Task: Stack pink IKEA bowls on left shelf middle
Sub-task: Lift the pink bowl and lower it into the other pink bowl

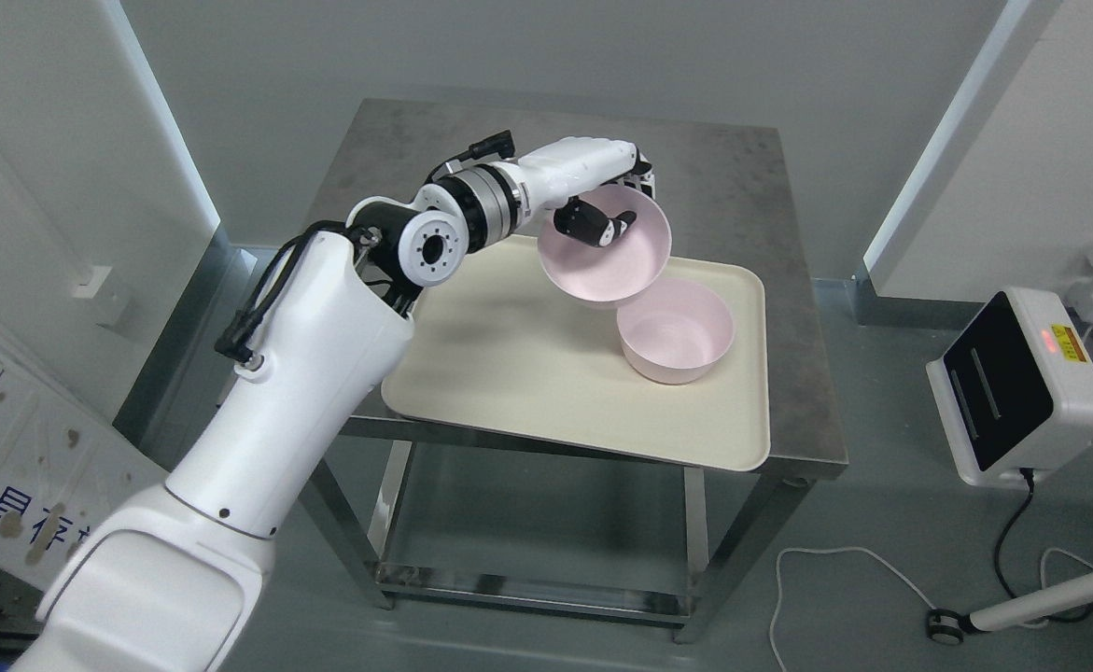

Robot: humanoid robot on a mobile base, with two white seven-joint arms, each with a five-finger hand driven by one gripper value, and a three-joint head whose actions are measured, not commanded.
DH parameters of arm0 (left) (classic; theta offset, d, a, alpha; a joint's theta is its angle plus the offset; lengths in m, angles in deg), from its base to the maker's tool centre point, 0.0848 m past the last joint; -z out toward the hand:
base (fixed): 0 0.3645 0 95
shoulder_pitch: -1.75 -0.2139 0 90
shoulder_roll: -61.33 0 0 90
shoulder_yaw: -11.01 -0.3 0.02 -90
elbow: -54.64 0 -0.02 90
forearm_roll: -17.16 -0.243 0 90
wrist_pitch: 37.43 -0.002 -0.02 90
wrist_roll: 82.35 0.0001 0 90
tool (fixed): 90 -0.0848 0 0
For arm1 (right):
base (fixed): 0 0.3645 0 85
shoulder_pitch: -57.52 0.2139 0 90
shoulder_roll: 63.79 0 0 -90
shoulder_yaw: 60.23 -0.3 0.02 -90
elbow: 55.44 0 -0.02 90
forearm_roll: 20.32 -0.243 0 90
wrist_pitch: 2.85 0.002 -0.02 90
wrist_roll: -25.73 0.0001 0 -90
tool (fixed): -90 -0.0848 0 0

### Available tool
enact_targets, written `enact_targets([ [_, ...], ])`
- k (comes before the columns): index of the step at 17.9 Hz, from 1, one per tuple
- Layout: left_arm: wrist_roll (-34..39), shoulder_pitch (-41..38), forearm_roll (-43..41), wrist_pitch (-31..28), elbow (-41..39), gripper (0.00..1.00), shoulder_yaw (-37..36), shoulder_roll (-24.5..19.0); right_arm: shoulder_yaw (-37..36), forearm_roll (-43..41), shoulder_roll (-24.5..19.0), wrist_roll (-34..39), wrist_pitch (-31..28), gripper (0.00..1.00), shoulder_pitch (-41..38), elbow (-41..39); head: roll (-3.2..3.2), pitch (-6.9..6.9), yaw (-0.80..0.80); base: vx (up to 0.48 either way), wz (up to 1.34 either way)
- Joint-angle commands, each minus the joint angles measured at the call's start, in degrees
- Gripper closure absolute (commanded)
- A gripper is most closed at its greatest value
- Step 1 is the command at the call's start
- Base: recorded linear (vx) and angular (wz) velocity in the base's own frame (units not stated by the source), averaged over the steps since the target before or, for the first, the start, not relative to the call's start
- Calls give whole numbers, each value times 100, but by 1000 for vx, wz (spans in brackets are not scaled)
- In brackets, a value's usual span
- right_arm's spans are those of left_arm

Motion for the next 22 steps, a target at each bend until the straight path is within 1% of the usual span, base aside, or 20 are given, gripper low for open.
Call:
enact_targets([
  [1, 550, 97, 721, -91, 176, 98, -1905, 49, -53, 44, 100, -5, 4, 0, -1, 0, 0, 0, 0, 0, 0],
  [3, 568, 97, 836, -196, 228, 98, -1975, 49, -61, 44, 100, -5, 4, 0, -1, 0, 0, 0, 0, -3, -14],
  [7, 576, 97, 775, -258, 466, 98, -1984, 49, -53, 44, 100, -5, 4, 0, -1, 0, 0, 0, 0, -7, -17],
  [11, 672, 150, 757, -372, 466, 98, -1792, 49, -53, 44, 100, -5, 4, 0, -1, 0, 0, 0, 0, 0, 0],
  [14, 787, 448, 766, -398, 466, 97, -1598, 49, -61, 44, 100, -5, 4, 0, -1, 0, 0, 0, 0, 0, 0],
  [18, 788, 475, 766, -407, 510, 96, -1580, 49, -53, 44, 100, -5, 4, 0, -1, 0, 0, 0, 0, 0, 0],
  [19, 796, 466, 766, -399, 554, 95, -1589, 49, -53, 44, 100, -5, 4, 0, -1, 0, 0, 0, 0, 0, 0],
  [21, 936, 466, 748, -399, 694, 88, -1598, 49, -53, 44, 100, -5, 4, 0, -1, 0, 0, 0, 0, 0, 0],
  [22, 1015, 449, 705, -399, 712, 82, -1589, 49, -61, 44, 100, -5, 4, 0, -1, 0, 0, 0, 0, 0, 0],
])
